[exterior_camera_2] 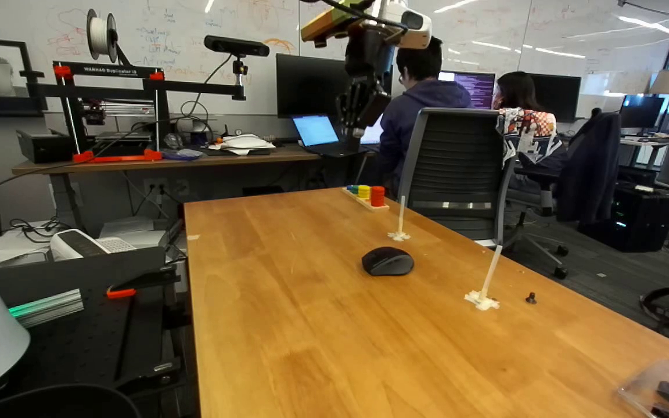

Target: Left click the mouse

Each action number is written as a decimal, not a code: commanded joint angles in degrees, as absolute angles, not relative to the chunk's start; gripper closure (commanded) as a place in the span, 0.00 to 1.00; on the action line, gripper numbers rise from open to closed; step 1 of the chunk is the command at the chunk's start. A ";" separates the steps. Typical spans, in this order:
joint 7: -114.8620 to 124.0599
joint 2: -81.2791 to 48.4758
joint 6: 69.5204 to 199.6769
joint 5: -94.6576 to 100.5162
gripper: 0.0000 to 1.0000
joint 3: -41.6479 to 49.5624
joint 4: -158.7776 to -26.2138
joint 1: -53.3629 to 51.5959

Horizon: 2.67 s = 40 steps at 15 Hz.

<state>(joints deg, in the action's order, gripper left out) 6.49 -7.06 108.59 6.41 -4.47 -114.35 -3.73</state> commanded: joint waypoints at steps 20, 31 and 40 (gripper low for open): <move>12.60 -31.54 113.62 11.52 1.00 -0.17 -101.88 -5.76; 13.54 -37.21 113.01 10.89 1.00 1.02 -98.85 -6.13; 12.59 -35.12 112.63 9.57 1.00 0.36 -99.85 -5.90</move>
<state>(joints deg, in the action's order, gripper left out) 12.67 -36.25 114.14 10.70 0.12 -100.77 -5.23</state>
